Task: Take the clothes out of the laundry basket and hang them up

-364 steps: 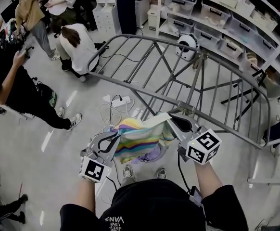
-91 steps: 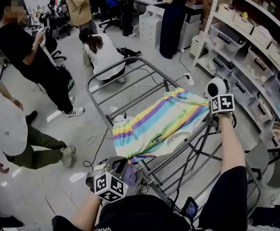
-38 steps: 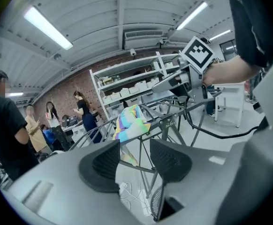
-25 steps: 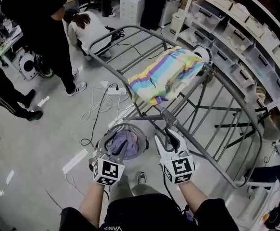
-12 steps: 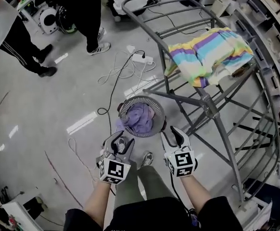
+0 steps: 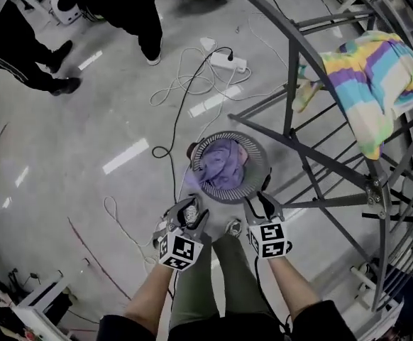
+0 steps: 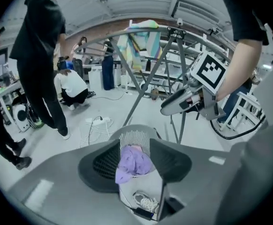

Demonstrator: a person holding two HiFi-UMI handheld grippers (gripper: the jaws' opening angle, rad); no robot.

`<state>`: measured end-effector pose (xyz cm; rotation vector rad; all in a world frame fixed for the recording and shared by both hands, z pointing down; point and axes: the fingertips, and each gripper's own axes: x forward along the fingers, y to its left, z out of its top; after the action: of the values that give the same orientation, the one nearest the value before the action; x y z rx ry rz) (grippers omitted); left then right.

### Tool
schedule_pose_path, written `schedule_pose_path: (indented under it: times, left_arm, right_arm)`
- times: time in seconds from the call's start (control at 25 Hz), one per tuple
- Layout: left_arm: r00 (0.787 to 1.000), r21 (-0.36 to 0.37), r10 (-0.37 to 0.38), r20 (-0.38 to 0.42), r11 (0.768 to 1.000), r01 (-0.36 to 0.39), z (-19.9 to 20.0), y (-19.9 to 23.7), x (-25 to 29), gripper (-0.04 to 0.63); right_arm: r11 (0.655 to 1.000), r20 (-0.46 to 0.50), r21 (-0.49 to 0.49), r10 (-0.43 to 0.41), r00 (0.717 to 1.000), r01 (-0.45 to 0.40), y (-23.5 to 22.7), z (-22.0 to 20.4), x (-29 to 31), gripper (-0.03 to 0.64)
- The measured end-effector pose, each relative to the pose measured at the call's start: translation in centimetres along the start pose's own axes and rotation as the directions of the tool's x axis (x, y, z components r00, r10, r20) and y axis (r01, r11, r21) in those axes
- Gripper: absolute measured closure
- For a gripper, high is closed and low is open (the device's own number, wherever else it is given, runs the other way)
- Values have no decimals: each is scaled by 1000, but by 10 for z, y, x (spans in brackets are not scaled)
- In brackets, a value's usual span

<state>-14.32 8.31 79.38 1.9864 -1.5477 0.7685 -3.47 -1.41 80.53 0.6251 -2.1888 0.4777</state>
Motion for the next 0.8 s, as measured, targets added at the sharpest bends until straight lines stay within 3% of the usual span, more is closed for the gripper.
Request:
schedule_pose_path:
  times: [0.4,0.6,0.8]
  left_arm:
    - [998,25,-62,12,998,62,-46,59,89,422]
    - [998,2,-55,31,999,55,-75,82,109,422]
    - [997,-17,-62,40,998,63,-109,93,120,422]
  right_arm:
    - [999,-164,-35,28,986,-34,0,-53,144,451]
    - [981,-232,-168,59,971,-100,9,-75,217,454]
    - [932,-300,-320,69,952,-169,22,-94,283,456]
